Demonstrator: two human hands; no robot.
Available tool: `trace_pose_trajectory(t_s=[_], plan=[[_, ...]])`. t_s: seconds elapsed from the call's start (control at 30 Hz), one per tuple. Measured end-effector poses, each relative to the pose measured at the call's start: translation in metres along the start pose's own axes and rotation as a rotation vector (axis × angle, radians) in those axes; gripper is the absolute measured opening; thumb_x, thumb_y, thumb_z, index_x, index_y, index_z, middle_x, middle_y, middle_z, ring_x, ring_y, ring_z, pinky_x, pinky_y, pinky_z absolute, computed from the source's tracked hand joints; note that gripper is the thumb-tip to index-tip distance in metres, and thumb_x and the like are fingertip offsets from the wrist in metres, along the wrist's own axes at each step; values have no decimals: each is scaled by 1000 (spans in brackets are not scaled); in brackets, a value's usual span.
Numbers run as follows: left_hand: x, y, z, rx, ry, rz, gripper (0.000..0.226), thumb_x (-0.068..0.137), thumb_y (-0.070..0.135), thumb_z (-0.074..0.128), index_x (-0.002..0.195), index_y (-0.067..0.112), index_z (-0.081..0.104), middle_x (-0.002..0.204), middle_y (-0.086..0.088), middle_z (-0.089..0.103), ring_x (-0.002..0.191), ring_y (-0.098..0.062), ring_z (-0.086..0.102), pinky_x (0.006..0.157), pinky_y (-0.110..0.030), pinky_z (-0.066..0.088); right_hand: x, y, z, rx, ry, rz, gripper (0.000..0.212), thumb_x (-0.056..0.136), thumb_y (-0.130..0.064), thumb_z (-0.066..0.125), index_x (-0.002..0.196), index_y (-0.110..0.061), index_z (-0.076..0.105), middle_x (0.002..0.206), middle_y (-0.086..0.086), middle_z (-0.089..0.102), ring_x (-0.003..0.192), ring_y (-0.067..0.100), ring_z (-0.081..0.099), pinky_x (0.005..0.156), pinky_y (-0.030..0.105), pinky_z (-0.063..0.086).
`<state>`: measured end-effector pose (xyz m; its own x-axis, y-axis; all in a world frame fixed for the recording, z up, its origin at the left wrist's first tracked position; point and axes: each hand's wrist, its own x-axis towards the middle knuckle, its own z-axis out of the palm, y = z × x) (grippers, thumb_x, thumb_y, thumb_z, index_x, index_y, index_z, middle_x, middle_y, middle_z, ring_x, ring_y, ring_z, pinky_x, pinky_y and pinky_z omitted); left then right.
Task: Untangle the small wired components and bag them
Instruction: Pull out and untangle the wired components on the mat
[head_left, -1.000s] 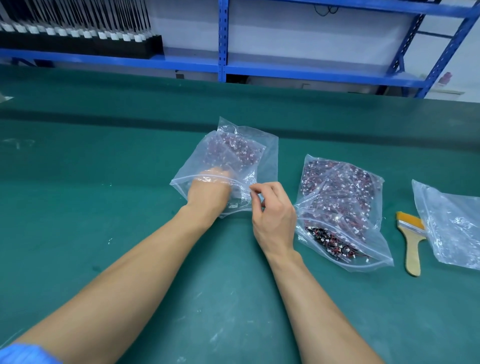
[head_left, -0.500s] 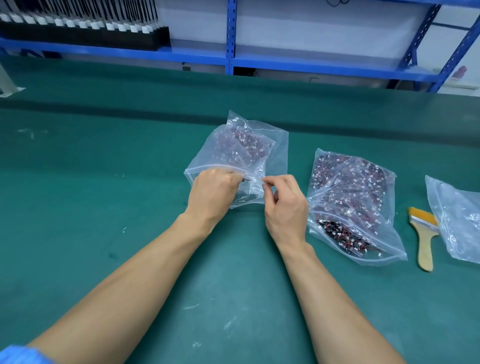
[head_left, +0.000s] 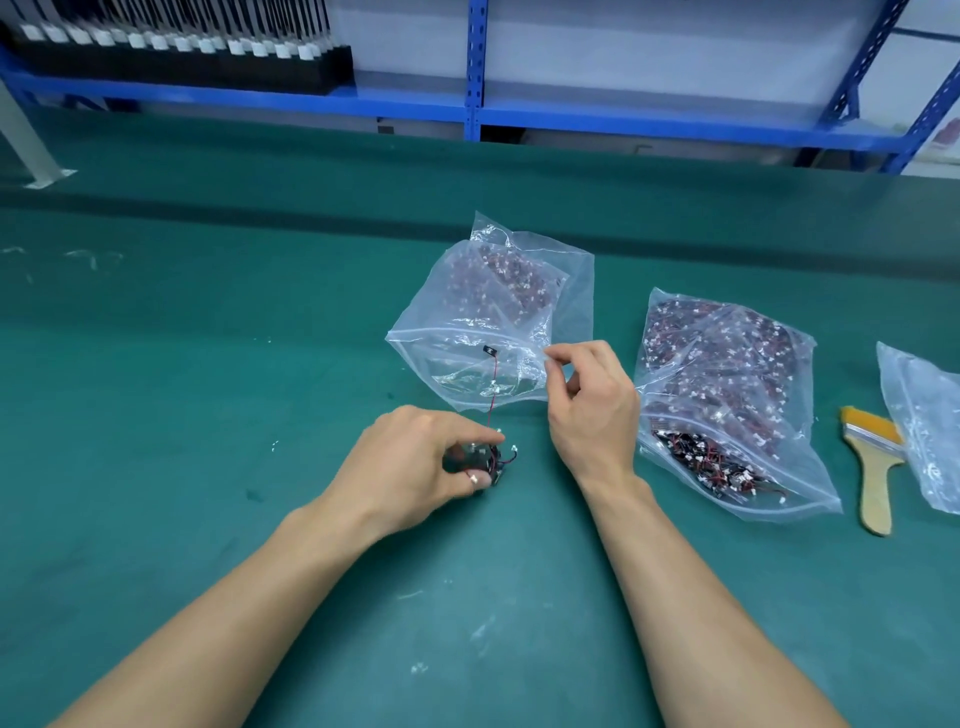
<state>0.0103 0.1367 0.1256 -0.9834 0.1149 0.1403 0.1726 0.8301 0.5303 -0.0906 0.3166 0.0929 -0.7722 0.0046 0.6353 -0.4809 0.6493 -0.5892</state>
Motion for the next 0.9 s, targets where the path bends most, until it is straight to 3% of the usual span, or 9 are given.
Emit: trace_pose_trajectory(t_s=[0.1, 0.17, 0.27, 0.37, 0.53, 0.63, 0.7, 0.8, 0.9], plan=[[-3, 1, -11, 207, -157, -11, 72, 66, 68, 78, 133, 53, 56, 148, 29, 45, 125, -6, 52, 101, -34, 46, 0, -1, 0, -6, 1, -1, 6, 93, -14, 67, 95, -16, 73, 93, -4, 65, 66, 8, 46, 62, 30, 42], [-3, 3, -13, 159, -176, 18, 74, 64, 73, 75, 133, 51, 57, 152, 29, 37, 129, -3, 48, 103, -30, 42, 0, -1, -1, -1, 2, -1, 6, 93, -14, 67, 95, -16, 73, 94, -4, 65, 65, 7, 45, 62, 30, 43], [2, 7, -11, 30, -35, 44, 35, 79, 64, 70, 108, 45, 75, 137, 27, 56, 100, 7, 60, 89, -22, 43, -1, 0, -1, 5, 9, -12, 7, 92, -13, 68, 95, -16, 73, 92, -4, 64, 64, 6, 44, 61, 31, 43], [15, 13, -9, -66, 140, 58, 12, 86, 40, 75, 80, 31, 79, 107, 19, 72, 71, 0, 61, 76, -27, 49, -2, -1, 0, 10, 18, -18, 7, 91, -12, 68, 95, -16, 73, 92, -5, 64, 63, 6, 44, 60, 31, 43], [46, 17, -9, 23, 55, -29, 31, 83, 49, 73, 66, 23, 66, 97, 9, 72, 95, -13, 64, 86, -37, 50, -3, 0, 2, 10, 12, -9, 8, 91, -13, 68, 96, -17, 73, 92, -6, 64, 64, 5, 43, 59, 28, 39], [60, 18, -3, 110, 8, -27, 29, 90, 49, 63, 74, 25, 67, 106, 5, 69, 108, -18, 60, 89, -40, 51, -3, 0, 1, 16, 11, -4, 8, 92, -13, 68, 96, -17, 73, 92, -7, 64, 65, 4, 43, 59, 28, 40], [70, 17, 4, 225, 40, -19, 23, 98, 35, 51, 97, 21, 69, 112, 2, 66, 112, -23, 58, 86, -40, 50, -1, -1, 1, 17, 10, -4, 8, 93, -13, 67, 97, -17, 73, 92, -6, 64, 66, 5, 44, 60, 28, 40], [86, 14, 14, 378, 13, -96, 17, 97, 17, 41, 101, 14, 57, 107, -7, 64, 99, -32, 57, 69, -38, 42, -2, -2, 2, 9, 5, -4, 8, 94, -13, 67, 96, -16, 73, 93, -6, 64, 68, 6, 45, 61, 26, 38], [94, 8, 18, 432, -39, -145, 21, 93, 13, 45, 106, 17, 61, 103, -6, 67, 90, -31, 59, 67, -35, 42, -3, -2, 1, 16, 0, -5, 7, 94, -13, 67, 96, -16, 73, 93, -6, 64, 69, 6, 46, 62, 25, 37]])
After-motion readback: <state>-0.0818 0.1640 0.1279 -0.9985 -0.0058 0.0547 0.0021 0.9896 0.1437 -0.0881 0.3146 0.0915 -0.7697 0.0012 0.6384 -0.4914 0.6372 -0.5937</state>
